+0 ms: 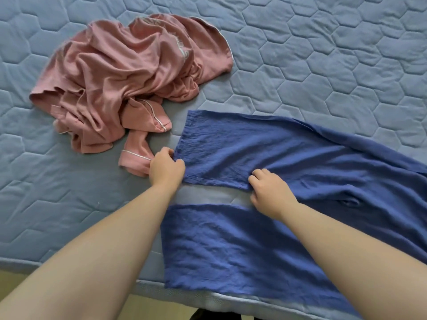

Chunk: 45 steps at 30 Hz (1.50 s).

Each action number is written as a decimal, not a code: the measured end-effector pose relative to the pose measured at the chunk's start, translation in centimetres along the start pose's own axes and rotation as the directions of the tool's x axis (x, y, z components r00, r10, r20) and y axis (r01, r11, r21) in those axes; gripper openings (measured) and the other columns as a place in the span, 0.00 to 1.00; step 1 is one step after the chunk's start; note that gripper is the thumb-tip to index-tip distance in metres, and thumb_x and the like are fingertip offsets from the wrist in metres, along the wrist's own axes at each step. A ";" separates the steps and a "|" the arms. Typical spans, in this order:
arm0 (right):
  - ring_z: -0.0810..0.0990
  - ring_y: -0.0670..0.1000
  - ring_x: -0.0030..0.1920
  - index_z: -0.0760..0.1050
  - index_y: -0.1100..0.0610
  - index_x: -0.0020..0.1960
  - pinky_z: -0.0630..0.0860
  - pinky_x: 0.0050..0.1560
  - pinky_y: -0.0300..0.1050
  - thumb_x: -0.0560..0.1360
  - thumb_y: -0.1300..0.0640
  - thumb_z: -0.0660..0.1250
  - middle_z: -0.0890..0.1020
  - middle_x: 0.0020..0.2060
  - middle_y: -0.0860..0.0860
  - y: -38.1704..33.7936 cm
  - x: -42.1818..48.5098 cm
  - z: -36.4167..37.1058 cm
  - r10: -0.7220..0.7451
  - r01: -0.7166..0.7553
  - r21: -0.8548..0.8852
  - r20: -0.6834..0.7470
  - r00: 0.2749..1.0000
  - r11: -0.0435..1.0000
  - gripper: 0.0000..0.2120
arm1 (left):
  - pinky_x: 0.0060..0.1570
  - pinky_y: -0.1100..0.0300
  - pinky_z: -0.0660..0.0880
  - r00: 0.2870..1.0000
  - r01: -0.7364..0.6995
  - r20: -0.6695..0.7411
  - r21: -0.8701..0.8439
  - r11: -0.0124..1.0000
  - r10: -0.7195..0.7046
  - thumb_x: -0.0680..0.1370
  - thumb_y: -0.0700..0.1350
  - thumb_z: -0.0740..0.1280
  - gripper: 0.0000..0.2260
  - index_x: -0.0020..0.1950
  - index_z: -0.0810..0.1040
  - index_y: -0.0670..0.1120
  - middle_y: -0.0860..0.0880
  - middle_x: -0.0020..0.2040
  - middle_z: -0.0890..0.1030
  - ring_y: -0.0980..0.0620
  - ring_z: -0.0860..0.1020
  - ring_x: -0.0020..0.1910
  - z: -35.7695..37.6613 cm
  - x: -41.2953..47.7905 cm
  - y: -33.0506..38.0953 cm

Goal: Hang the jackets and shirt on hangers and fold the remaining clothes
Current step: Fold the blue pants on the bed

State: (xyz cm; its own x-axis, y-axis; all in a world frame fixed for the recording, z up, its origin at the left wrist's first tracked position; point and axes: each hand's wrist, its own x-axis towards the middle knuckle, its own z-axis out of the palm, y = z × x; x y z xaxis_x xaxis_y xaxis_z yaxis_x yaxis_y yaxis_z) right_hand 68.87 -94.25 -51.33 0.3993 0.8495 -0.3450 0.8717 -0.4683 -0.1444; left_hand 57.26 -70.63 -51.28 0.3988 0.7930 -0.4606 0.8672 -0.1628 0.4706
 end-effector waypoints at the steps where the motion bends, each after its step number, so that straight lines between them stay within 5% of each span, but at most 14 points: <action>1: 0.74 0.59 0.35 0.72 0.61 0.38 0.72 0.30 0.47 0.58 0.64 0.72 0.75 0.37 0.56 -0.1 0.3 -0.2 0.022 -0.021 0.034 -0.020 1.000 0.999 0.11 | 0.55 0.53 0.70 0.999 -0.048 -0.004 -0.024 0.999 0.047 0.74 0.41 0.64 0.14 0.59 0.75 0.43 0.43 0.57 0.79 0.41 0.76 0.58 0.0 0.7 0.8; 5: 0.75 0.63 0.57 0.74 0.62 0.59 0.75 0.52 0.55 0.67 0.56 0.65 0.74 0.60 0.62 -0.4 1.7 -0.1 0.060 -0.064 0.060 0.058 0.996 0.996 0.21 | 0.53 0.58 0.68 0.996 -0.052 0.062 -0.164 0.985 0.063 0.76 0.46 0.67 0.17 0.62 0.72 0.42 0.44 0.59 0.79 0.44 0.76 0.58 0.9 3.7 4.8; 9: 0.49 0.55 0.76 0.54 0.51 0.77 0.53 0.74 0.57 0.77 0.48 0.59 0.50 0.77 0.54 -1.3 2.5 0.3 0.155 -0.200 0.121 0.304 0.940 0.972 0.31 | 0.53 0.55 0.69 0.999 -0.024 -0.039 -0.084 0.996 0.020 0.77 0.40 0.63 0.11 0.59 0.72 0.41 0.40 0.58 0.78 0.40 0.75 0.57 0.9 6.2 6.2; 13: 0.53 0.54 0.75 0.59 0.54 0.75 0.54 0.74 0.53 0.78 0.49 0.59 0.55 0.76 0.55 -1.6 1.7 -0.2 0.166 -0.199 0.234 0.151 0.975 0.952 0.27 | 0.61 0.49 0.67 0.977 -0.153 -0.096 0.287 0.946 0.188 0.77 0.38 0.62 0.23 0.71 0.64 0.45 0.42 0.68 0.69 0.40 0.68 0.66 1.3 5.1 6.0; 17: 0.54 0.54 0.75 0.60 0.59 0.74 0.52 0.75 0.51 0.79 0.50 0.58 0.56 0.76 0.55 -0.1 -0.6 -0.9 0.242 -0.259 0.252 0.096 0.965 0.932 0.26 | 0.73 0.47 0.49 0.868 -0.478 0.174 0.551 0.684 0.465 0.77 0.43 0.61 0.33 0.78 0.48 0.47 0.43 0.78 0.47 0.43 0.47 0.77 4.5 1.1 6.3; 24: 0.54 0.55 0.76 0.60 0.60 0.74 0.53 0.74 0.52 0.81 0.52 0.55 0.56 0.76 0.58 8.0 -4.1 -1.2 0.520 -0.526 0.220 0.086 0.850 0.822 0.24 | 0.74 0.45 0.47 0.701 -0.712 0.459 0.481 0.511 0.545 0.78 0.42 0.58 0.30 0.78 0.50 0.46 0.44 0.79 0.45 0.43 0.42 0.77 12.2 -6.5 10.4; 29: 0.58 0.57 0.74 0.62 0.63 0.73 0.57 0.72 0.51 0.81 0.55 0.55 0.60 0.75 0.59 15.1 -7.4 -1.2 0.702 -0.687 0.328 0.092 0.706 0.648 0.23 | 0.65 0.53 0.63 0.580 -0.812 0.493 0.283 0.511 0.649 0.76 0.39 0.58 0.21 0.70 0.67 0.43 0.46 0.73 0.65 0.45 0.61 0.71 16.2 -10.2 15.5; 32: 0.67 0.59 0.67 0.69 0.63 0.68 0.67 0.63 0.52 0.80 0.55 0.56 0.68 0.69 0.59 19.6 -10.2 -1.0 0.820 -0.772 0.483 0.173 0.546 0.413 0.19 | 0.54 0.55 0.70 0.722 -0.592 0.455 0.013 0.806 0.522 0.76 0.37 0.58 0.17 0.64 0.73 0.42 0.46 0.61 0.75 0.45 0.70 0.61 18.9 -11.6 19.5; 34: 0.74 0.59 0.51 0.76 0.62 0.49 0.71 0.46 0.49 0.79 0.55 0.57 0.79 0.51 0.60 22.6 -11.9 -0.4 0.891 -0.768 0.617 0.236 0.388 0.171 0.13 | 0.52 0.55 0.75 0.864 -0.112 0.446 -0.279 0.954 0.232 0.76 0.37 0.59 0.15 0.61 0.76 0.41 0.45 0.50 0.80 0.45 0.78 0.51 20.8 -12.2 22.5; 36: 0.77 0.57 0.41 0.74 0.62 0.44 0.74 0.42 0.47 0.78 0.52 0.61 0.81 0.39 0.58 25.3 -13.1 0.1 0.916 -0.614 0.775 0.342 0.210 -0.149 0.13 | 0.48 0.50 0.79 0.839 0.404 0.540 -0.538 0.740 -0.065 0.78 0.37 0.60 0.10 0.57 0.75 0.38 0.44 0.41 0.77 0.45 0.80 0.41 22.0 -13.2 25.2; 37: 0.80 0.57 0.40 0.74 0.63 0.49 0.78 0.44 0.49 0.77 0.51 0.63 0.82 0.40 0.57 26.4 -13.5 0.2 0.891 -0.448 0.833 0.428 0.149 -0.325 0.14 | 0.45 0.50 0.80 0.806 0.522 0.577 -0.586 0.620 -0.133 0.78 0.39 0.62 0.07 0.54 0.73 0.39 0.43 0.40 0.76 0.44 0.80 0.40 22.4 -13.5 26.3; 40: 0.83 0.56 0.37 0.72 0.63 0.48 0.81 0.39 0.49 0.76 0.48 0.66 0.80 0.38 0.58 29.7 -14.1 0.4 0.802 -0.167 0.799 0.594 0.070 -0.577 0.16 | 0.39 0.54 0.78 0.777 0.584 0.609 -0.607 0.539 -0.157 0.79 0.45 0.65 0.08 0.53 0.71 0.42 0.42 0.42 0.78 0.43 0.81 0.43 24.1 -13.4 28.3; 42: 0.81 0.53 0.31 0.72 0.64 0.43 0.77 0.28 0.44 0.77 0.50 0.65 0.79 0.33 0.56 31.9 -14.0 0.1 0.789 -0.220 0.779 0.612 0.063 -0.587 0.16 | 0.33 0.58 0.77 0.784 0.575 0.606 -0.624 0.529 -0.138 0.80 0.44 0.64 0.08 0.56 0.72 0.42 0.42 0.42 0.79 0.46 0.81 0.39 24.8 -12.8 29.8; 45: 0.78 0.48 0.24 0.74 0.62 0.50 0.69 0.19 0.36 0.79 0.58 0.59 0.79 0.33 0.55 35.5 -13.2 -0.8 0.787 -0.206 0.794 0.602 0.135 -0.571 0.08 | 0.33 0.61 0.77 0.823 0.532 0.557 -0.687 0.494 -0.112 0.81 0.39 0.60 0.10 0.62 0.71 0.41 0.43 0.43 0.80 0.49 0.81 0.38 25.3 -11.3 32.5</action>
State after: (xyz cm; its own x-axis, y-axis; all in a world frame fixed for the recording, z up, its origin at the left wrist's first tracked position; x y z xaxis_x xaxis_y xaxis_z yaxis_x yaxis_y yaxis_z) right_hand 94.72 -121.90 -51.15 0.5693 -0.3998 -0.7183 -0.8062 -0.1007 -0.5830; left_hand 88.46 -99.74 -49.85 0.3969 0.3440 -0.8510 0.4361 0.7451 0.5046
